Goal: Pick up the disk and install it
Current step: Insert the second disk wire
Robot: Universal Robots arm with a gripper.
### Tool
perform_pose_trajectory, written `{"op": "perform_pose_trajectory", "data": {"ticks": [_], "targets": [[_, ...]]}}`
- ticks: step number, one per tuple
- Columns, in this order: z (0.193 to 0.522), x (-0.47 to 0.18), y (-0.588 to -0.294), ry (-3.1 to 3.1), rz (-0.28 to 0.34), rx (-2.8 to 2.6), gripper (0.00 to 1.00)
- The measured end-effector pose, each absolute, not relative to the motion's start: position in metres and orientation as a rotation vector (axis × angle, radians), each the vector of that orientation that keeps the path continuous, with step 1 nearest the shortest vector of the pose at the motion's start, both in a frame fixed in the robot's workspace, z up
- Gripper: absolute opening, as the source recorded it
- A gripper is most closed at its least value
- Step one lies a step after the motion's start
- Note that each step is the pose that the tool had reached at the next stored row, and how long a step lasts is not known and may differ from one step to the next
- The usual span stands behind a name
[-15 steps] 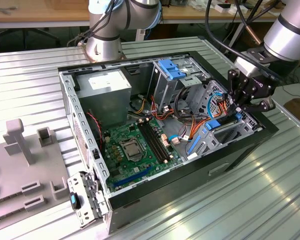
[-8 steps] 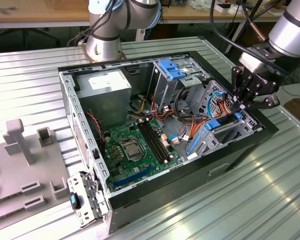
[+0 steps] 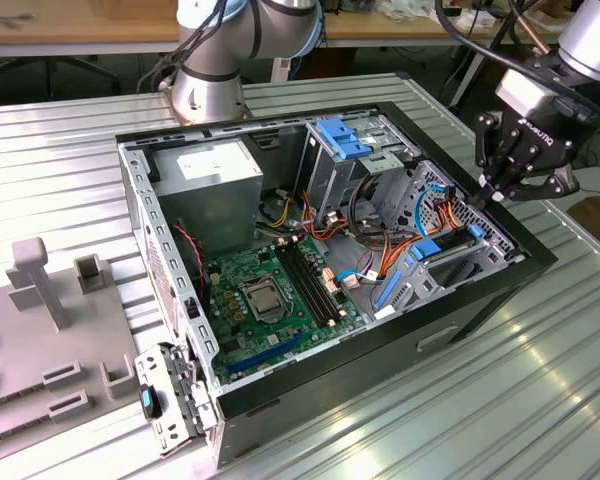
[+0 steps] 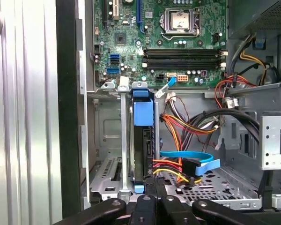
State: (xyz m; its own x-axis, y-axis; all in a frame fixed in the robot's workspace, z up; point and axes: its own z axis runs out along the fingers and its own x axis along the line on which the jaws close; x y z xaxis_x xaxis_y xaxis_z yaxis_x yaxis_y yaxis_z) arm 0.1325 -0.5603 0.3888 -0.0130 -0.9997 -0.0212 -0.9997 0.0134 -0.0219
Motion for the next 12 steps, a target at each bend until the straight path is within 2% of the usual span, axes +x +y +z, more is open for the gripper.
{"op": "perform_pose_trajectory", "data": {"ticks": [5, 8, 12], "targets": [[0.394, 0.129, -0.552, 2.215, -0.012, -2.195, 0.11], [0.394, 0.127, -0.547, 2.233, -0.067, -2.220, 0.11], [0.395, 0.127, -0.547, 2.242, -0.095, -2.231, 0.11]]}}
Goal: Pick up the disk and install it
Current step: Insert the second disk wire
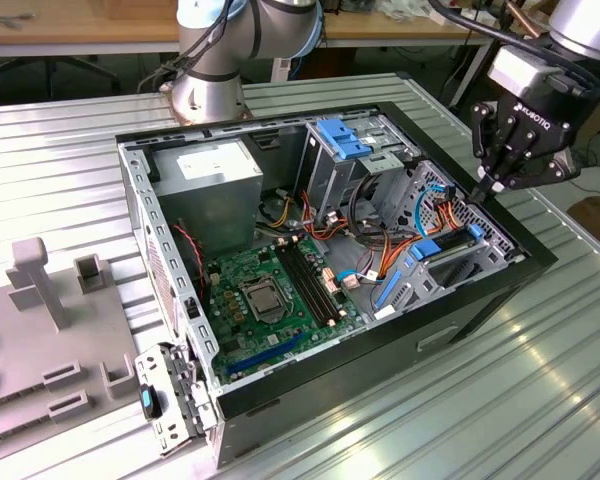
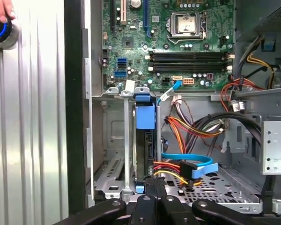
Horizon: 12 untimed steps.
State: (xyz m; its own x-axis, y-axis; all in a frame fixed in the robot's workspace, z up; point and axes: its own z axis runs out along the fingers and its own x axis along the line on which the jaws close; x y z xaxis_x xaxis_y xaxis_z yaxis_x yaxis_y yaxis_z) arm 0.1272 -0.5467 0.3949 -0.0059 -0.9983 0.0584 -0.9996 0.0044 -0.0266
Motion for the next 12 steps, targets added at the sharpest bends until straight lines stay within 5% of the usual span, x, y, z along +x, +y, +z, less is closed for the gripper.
{"op": "perform_pose_trajectory", "data": {"ticks": [12], "targets": [[0.397, 0.126, -0.529, -2.174, 0.147, 2.191, 0.24]]}}
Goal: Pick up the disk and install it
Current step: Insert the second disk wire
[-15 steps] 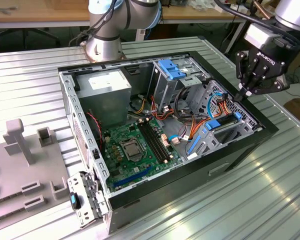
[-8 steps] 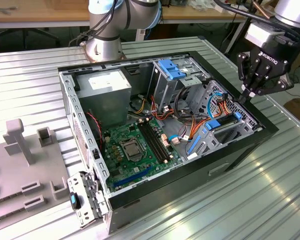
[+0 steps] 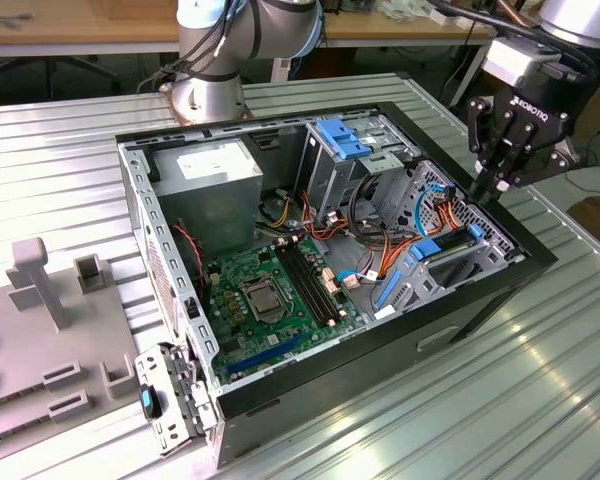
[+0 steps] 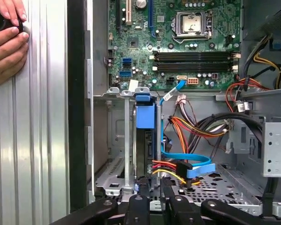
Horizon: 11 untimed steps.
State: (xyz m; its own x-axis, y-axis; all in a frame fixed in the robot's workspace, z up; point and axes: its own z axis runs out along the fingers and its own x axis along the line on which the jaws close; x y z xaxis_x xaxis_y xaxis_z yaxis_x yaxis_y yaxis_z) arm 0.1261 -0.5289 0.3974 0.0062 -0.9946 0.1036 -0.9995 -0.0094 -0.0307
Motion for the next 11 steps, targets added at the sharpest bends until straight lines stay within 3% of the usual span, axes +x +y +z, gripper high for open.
{"op": "perform_pose_trajectory", "data": {"ticks": [9, 11], "targets": [[0.393, 0.116, -0.509, -2.142, 0.151, 2.223, 0.25], [0.393, 0.116, -0.502, -2.134, 0.152, 2.230, 0.37]]}}
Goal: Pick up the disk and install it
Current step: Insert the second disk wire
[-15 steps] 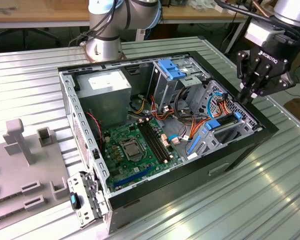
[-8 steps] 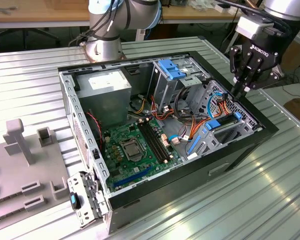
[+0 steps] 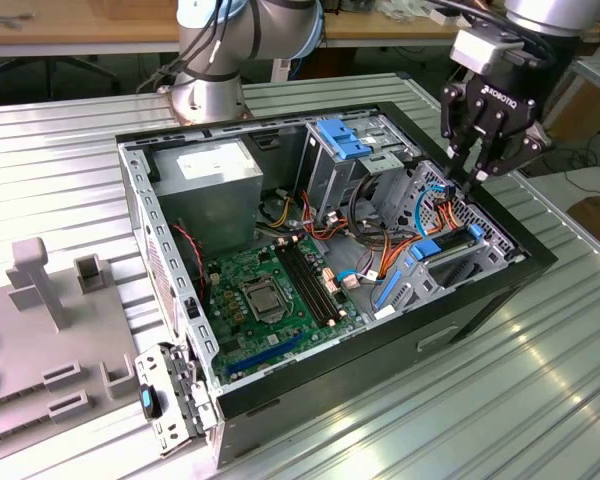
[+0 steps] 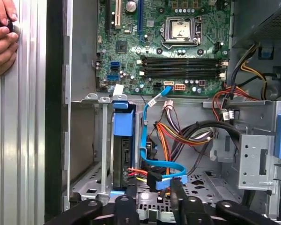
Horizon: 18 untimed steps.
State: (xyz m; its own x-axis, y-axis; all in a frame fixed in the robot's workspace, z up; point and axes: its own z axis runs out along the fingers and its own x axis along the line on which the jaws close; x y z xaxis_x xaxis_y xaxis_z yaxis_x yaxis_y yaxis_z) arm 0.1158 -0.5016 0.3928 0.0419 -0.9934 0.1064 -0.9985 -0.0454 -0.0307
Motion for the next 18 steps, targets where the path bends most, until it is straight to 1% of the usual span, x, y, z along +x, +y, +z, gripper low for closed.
{"op": "perform_pose_trajectory", "data": {"ticks": [2, 5, 8, 11, 14, 15, 16, 17, 18], "targets": [[0.388, 0.116, -0.501, -2.122, 0.156, 2.238, 0.50], [0.387, 0.116, -0.499, -2.051, 0.199, 2.264, 0.50], [0.386, 0.115, -0.490, -2.020, 0.208, 2.284, 0.50], [0.384, 0.114, -0.486, -1.972, 0.243, 2.290, 0.50], [0.382, 0.114, -0.482, -1.917, 0.288, 2.288, 0.50], [0.382, 0.113, -0.474, -1.906, 0.298, 2.286, 0.50], [0.381, 0.112, -0.464, -1.883, 0.324, 2.274, 0.50], [0.378, 0.112, -0.460, -1.852, 0.364, 2.246, 0.50], [0.377, 0.112, -0.459, -1.849, 0.368, 2.244, 0.50]]}}
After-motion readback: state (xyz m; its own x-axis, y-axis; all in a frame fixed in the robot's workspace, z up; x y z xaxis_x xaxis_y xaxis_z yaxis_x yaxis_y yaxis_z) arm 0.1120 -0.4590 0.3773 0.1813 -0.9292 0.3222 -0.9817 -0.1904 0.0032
